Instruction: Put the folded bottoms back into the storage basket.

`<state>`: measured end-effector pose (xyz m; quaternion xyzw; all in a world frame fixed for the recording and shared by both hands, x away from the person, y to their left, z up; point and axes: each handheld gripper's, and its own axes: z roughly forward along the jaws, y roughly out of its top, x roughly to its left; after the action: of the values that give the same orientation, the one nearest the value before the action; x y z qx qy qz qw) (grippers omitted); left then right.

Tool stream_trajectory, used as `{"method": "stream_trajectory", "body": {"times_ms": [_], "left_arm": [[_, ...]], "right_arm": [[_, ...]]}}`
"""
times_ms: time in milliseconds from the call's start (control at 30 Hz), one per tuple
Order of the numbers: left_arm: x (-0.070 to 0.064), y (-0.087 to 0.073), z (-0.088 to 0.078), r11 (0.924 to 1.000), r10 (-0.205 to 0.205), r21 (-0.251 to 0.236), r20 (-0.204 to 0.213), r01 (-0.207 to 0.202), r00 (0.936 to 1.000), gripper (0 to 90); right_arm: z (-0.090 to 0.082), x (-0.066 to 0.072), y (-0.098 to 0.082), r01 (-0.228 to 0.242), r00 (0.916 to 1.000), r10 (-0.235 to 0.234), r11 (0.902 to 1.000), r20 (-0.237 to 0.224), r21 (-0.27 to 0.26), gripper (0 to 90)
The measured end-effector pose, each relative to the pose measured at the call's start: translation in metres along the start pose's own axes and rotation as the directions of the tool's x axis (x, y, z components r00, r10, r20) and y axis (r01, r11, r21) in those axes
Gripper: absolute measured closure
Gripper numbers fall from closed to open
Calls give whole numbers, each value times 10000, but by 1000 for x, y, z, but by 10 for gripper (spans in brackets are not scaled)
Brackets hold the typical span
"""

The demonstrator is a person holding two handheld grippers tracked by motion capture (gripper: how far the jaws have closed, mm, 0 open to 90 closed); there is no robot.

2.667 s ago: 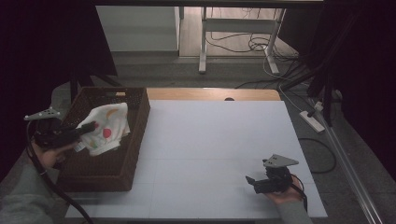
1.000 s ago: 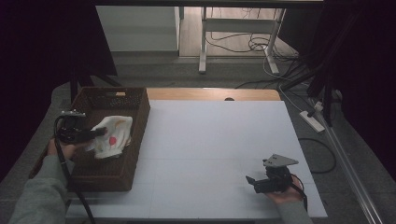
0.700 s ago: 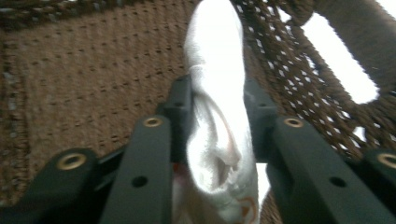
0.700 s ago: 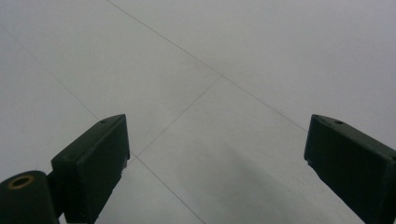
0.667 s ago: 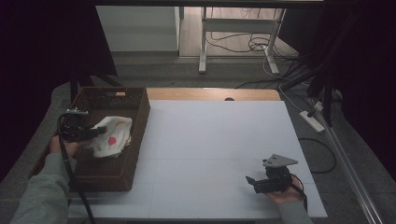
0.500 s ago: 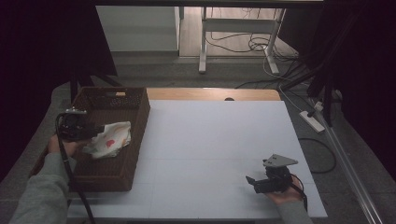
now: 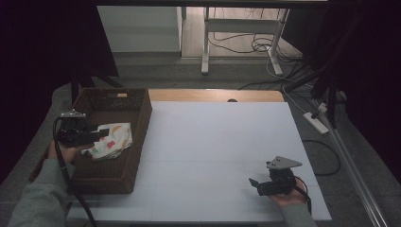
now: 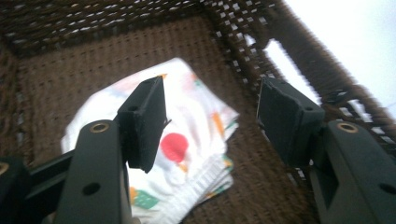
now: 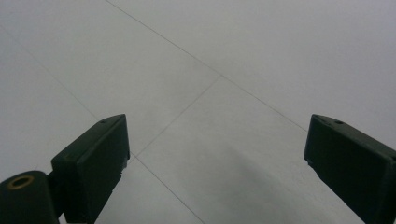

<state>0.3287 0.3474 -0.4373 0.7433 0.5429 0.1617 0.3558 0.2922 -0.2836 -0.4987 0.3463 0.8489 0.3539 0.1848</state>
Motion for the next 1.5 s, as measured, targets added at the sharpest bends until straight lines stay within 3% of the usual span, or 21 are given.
{"method": "stream_trajectory", "body": {"times_ms": [267, 700, 1000, 1500], "left_arm": [[-15, 0, -10, 9994, 117, -344, 697, -93, 9975, 402], [-39, -5, -24, 9968, 448, -703, 1167, -368, 9922, 385], [-64, -15, -26, 9947, 689, -865, 1602, -555, 9847, 375], [-109, -36, -29, 9850, 1263, -1360, 1466, -1064, 9811, 319]], "right_arm": [[0, -1, 0, -45, 10000, 45, 10000, -11, -6, 70], [-2, -1, 0, -12, 10000, 11, 10000, -86, -98, 71], [-1, 0, 2, 114, 9999, -114, 9999, -53, -99, 71], [-2, -3, 4, 52, 10000, -53, 9997, -53, -255, 71]]}}
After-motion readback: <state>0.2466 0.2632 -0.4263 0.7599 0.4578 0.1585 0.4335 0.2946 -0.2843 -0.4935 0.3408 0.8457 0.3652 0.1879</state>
